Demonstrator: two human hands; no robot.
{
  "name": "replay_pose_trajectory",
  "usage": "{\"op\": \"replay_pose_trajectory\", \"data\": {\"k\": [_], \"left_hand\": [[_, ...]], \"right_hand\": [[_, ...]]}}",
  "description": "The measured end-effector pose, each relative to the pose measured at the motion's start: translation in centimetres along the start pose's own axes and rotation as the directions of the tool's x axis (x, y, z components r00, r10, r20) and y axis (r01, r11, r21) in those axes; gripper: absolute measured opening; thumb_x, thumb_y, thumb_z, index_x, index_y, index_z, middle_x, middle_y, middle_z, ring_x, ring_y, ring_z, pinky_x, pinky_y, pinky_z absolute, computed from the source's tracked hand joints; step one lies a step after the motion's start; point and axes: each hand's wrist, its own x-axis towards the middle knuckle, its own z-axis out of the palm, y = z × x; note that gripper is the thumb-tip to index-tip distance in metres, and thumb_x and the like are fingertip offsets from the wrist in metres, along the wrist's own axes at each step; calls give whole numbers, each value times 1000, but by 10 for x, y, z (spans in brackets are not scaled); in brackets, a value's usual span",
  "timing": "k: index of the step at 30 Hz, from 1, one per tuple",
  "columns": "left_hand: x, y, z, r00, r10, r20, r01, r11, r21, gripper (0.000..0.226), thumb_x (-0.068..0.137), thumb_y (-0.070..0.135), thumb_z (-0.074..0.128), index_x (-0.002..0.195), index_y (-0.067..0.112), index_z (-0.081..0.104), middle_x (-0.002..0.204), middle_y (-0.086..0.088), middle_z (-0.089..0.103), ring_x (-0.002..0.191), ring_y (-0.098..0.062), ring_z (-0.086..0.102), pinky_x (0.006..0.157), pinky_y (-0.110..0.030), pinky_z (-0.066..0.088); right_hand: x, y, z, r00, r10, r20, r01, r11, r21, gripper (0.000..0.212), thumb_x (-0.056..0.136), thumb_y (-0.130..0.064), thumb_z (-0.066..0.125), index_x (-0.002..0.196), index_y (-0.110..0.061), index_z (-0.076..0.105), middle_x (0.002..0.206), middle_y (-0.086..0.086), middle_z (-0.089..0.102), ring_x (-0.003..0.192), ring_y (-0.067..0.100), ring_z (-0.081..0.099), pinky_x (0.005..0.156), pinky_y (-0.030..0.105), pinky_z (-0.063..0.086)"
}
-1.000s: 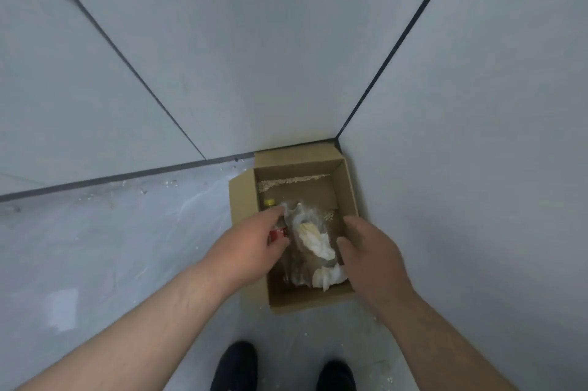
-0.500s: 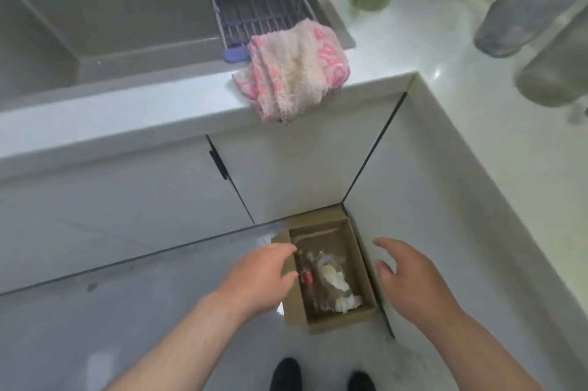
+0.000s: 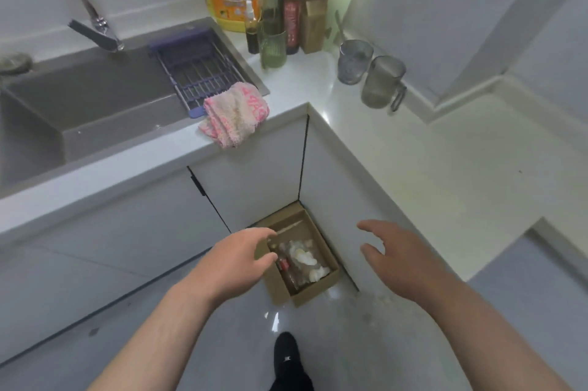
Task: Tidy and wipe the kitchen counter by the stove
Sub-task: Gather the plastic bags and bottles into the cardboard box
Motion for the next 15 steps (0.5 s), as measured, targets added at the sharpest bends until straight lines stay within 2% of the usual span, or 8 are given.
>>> {"op": "replay_pose_trajectory", "data": {"k": [5, 8, 10, 15], "left_hand": [[-33, 47, -14, 995, 98, -8, -97, 993, 67, 44, 97, 42, 50, 140, 33, 46, 143, 17, 48, 130, -2, 45, 105, -21, 37], [-59, 77, -20, 989, 143, -34, -138, 982, 130, 44, 98, 42, 48, 141, 34, 44, 145, 18, 45, 132, -3, 42, 105, -21, 35], [-75, 99, -20, 982, 183, -53, -171, 969, 177, 45, 98, 42, 48, 141, 33, 44, 146, 16, 45, 134, -5, 42, 105, -22, 34], [-117, 159, -2, 947, 320, 9, -310, 912, 268, 45, 98, 37, 48, 143, 31, 43, 148, 12, 45, 134, -8, 42, 109, -25, 33]], "right_hand": [[-78, 28, -35, 994, 4, -107, -10, 998, -58, 45, 100, -31, 47, 145, -31, 42, 150, -14, 41, 138, 6, 37, 110, 21, 27], [-126, 44, -51, 978, -14, -207, 4, 999, -52, 43, 99, -32, 47, 142, -33, 44, 145, -18, 45, 129, 3, 44, 98, 16, 33], [-161, 56, -57, 963, -15, -270, 5, 999, -38, 42, 99, -31, 48, 141, -31, 46, 140, -17, 48, 125, 3, 46, 89, 12, 30], [-256, 87, -50, 923, 27, -385, -44, 998, -35, 44, 99, -31, 47, 143, -31, 45, 145, -13, 47, 132, 8, 43, 103, 19, 32]]}}
